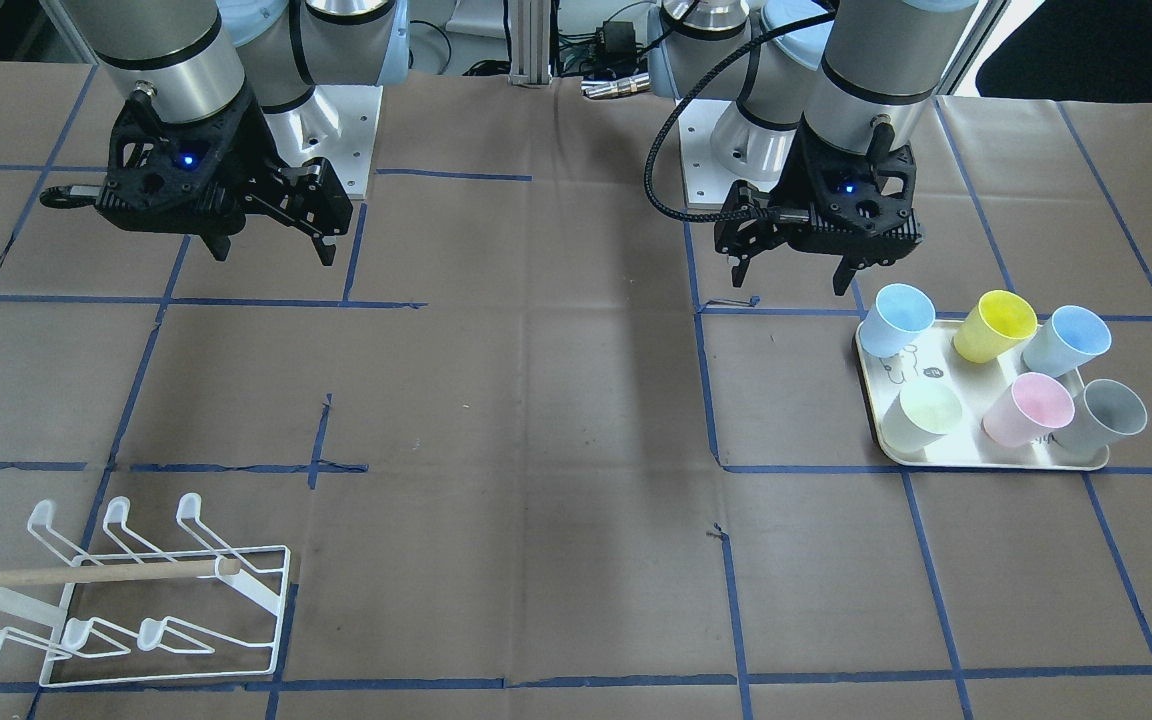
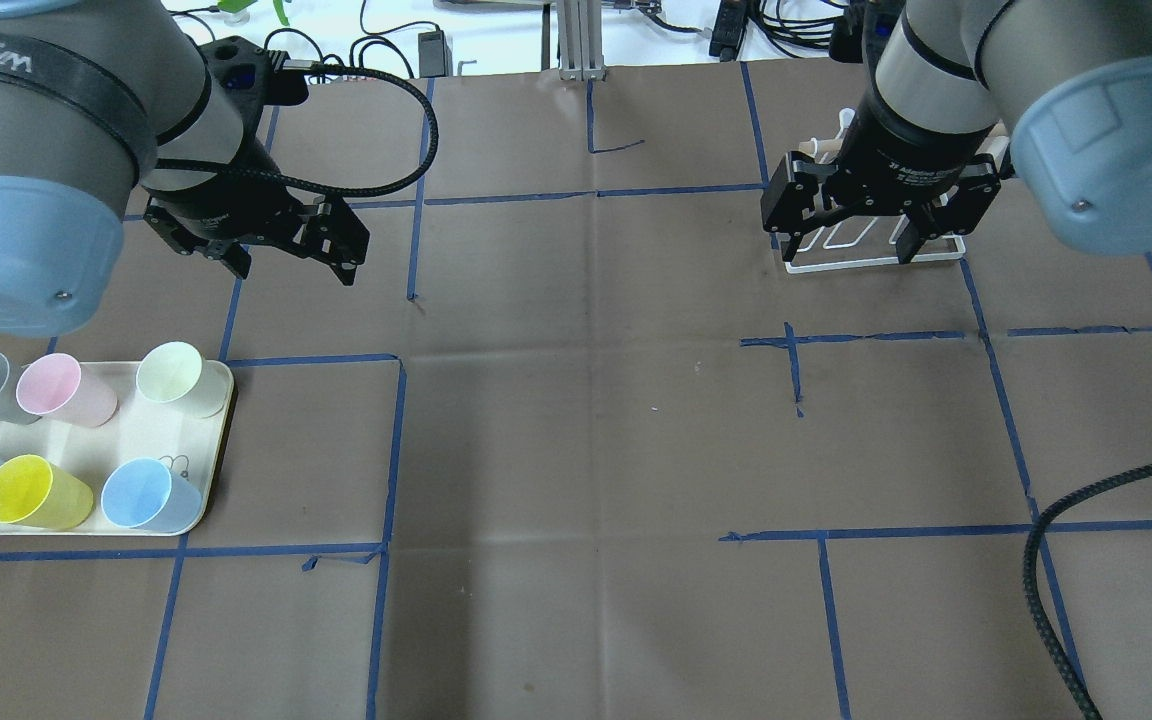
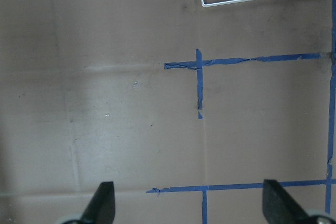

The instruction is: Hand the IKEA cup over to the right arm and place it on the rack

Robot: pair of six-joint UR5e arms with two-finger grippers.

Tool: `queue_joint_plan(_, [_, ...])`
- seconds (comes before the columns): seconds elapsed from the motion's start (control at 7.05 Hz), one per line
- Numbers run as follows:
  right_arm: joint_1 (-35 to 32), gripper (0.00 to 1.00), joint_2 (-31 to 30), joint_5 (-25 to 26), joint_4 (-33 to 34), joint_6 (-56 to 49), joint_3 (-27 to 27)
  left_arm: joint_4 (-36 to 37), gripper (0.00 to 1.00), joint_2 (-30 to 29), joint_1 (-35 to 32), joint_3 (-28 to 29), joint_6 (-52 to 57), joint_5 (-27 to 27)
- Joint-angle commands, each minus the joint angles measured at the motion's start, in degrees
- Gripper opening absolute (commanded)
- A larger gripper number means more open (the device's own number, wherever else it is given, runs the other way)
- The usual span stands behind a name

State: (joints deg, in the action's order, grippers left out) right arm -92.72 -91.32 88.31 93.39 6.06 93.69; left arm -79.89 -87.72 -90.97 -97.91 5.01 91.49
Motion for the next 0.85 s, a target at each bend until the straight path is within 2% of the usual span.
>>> queue_joint_plan(0.0, [0.0, 1.00, 0.0, 0.1, -0.1, -0.1, 0.0, 0.0, 1.00, 0.1, 0.0, 0.0, 0.0, -0.1])
queue_joint_plan(0.71, [0.0, 1.00, 0.1, 0.0, -0.4, -0.1, 0.0, 0.1, 1.00, 0.1, 0.0, 0.0, 0.1, -0.2])
